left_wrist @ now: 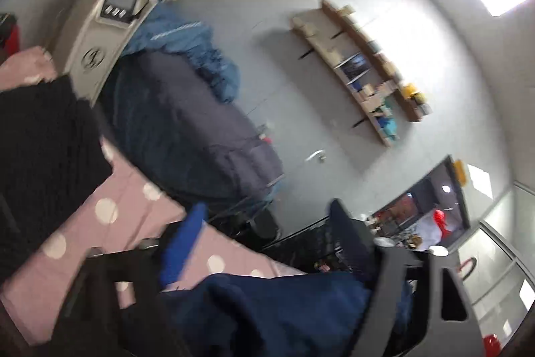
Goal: Fold large clothes
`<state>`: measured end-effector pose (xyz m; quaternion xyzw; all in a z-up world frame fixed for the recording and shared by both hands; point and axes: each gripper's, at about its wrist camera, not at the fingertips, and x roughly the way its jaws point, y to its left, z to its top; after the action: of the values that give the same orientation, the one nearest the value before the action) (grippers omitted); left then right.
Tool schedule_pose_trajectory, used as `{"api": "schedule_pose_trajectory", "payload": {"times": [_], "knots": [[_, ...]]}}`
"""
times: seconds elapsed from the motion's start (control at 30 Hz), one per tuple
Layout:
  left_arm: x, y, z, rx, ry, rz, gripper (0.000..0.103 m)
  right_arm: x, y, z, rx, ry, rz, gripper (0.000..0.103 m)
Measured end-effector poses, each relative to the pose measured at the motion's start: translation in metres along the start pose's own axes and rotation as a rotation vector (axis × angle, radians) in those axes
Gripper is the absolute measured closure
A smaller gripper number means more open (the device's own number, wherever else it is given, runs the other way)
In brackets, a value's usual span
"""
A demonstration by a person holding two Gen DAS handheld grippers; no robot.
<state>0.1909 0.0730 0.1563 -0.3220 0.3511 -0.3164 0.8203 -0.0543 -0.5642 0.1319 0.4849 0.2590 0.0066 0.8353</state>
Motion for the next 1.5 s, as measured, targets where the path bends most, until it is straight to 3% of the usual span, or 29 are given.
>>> {"api": "schedule_pose_trajectory", "payload": {"times": [0.03,0.1,0.17,0.27,0.43,0.53,0.7,0.87,1.03,1.07,1.2,1.27,1.33,1.43,1.5], "knots": [[0.011,0.013,-0.004,-0.002,0.015,0.034,0.023,0.027,-0.039,-0.004,0.156,0.009,0.010,0.034],[0.040,0.040,-0.025,0.007,0.079,0.105,0.021,0.058,-0.096,-0.022,0.346,-0.007,-0.035,0.011],[0.059,0.066,-0.052,0.006,0.162,0.198,0.021,0.071,-0.133,-0.044,0.460,0.041,-0.120,0.011],[0.061,0.104,-0.090,-0.027,0.259,0.267,0.020,0.078,-0.170,-0.082,0.510,0.136,-0.173,0.011],[0.060,0.174,-0.153,-0.054,0.412,0.479,0.020,0.052,-0.188,-0.153,0.377,0.254,-0.466,0.011],[0.059,0.203,-0.179,-0.102,0.472,0.553,0.020,0.057,-0.195,-0.184,0.342,0.342,-0.511,0.011],[0.069,0.213,-0.194,-0.149,0.512,0.537,0.020,0.092,-0.206,-0.228,0.263,0.526,-0.551,0.011],[0.086,0.181,-0.199,-0.040,0.548,0.499,0.020,0.117,-0.200,-0.250,0.146,0.593,-0.565,0.011],[0.099,0.153,-0.227,0.059,0.614,0.502,0.018,0.132,-0.188,-0.271,0.039,0.669,-0.539,0.011],[0.099,0.151,-0.231,0.075,0.630,0.507,0.018,0.135,-0.185,-0.275,0.017,0.692,-0.542,0.013],[0.111,0.144,-0.251,0.133,0.704,0.517,0.018,0.142,-0.173,-0.292,-0.086,0.766,-0.552,0.045],[0.115,0.144,-0.256,0.142,0.719,0.513,0.018,0.147,-0.165,-0.296,-0.190,0.789,-0.576,0.058],[0.119,0.141,-0.260,0.148,0.724,0.509,0.018,0.150,-0.152,-0.298,-0.277,0.793,-0.601,0.077],[0.125,0.137,-0.262,0.159,0.718,0.510,0.018,0.147,-0.136,-0.290,-0.319,0.773,-0.561,0.088],[0.125,0.132,-0.261,0.165,0.710,0.510,0.018,0.140,-0.126,-0.273,-0.318,0.743,-0.507,0.089]]}}
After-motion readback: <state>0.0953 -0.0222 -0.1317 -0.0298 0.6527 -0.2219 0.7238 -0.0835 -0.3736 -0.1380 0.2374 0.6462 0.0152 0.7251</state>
